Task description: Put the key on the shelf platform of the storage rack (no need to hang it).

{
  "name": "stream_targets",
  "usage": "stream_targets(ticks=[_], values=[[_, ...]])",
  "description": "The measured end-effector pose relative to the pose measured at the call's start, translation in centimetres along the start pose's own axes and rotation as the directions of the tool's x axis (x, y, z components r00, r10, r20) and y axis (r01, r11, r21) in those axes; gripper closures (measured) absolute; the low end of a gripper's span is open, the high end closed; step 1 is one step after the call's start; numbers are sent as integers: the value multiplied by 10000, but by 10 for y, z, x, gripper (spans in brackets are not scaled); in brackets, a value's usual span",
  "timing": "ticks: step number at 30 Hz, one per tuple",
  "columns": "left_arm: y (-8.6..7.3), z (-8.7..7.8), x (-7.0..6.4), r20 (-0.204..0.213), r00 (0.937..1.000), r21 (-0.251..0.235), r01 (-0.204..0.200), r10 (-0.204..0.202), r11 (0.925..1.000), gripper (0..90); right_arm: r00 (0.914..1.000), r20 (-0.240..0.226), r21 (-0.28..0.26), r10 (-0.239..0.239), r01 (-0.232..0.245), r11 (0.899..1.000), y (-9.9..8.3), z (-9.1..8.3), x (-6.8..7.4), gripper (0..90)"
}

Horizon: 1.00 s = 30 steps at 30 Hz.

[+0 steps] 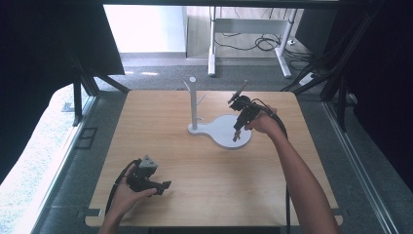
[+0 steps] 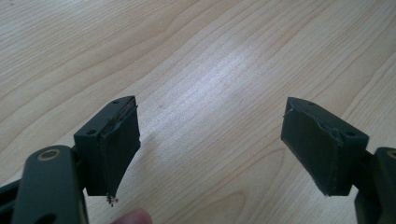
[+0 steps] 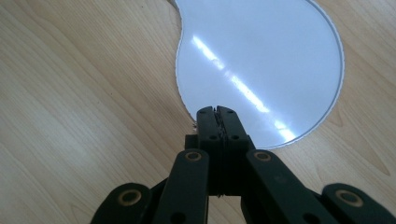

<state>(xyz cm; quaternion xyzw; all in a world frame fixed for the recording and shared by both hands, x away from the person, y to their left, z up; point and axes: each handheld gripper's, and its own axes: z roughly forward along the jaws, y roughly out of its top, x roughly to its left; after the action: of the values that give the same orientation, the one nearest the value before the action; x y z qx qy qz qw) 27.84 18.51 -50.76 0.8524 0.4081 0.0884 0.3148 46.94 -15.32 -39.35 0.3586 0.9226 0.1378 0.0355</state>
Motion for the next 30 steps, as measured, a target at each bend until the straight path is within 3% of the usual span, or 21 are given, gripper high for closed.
stream_targets(ticks=[30], values=[[1, 1, -2, 92, 9999, 28, -94, 93, 10000, 199, 9996, 70, -121, 289, -288, 9995, 28, 10, -14, 900]])
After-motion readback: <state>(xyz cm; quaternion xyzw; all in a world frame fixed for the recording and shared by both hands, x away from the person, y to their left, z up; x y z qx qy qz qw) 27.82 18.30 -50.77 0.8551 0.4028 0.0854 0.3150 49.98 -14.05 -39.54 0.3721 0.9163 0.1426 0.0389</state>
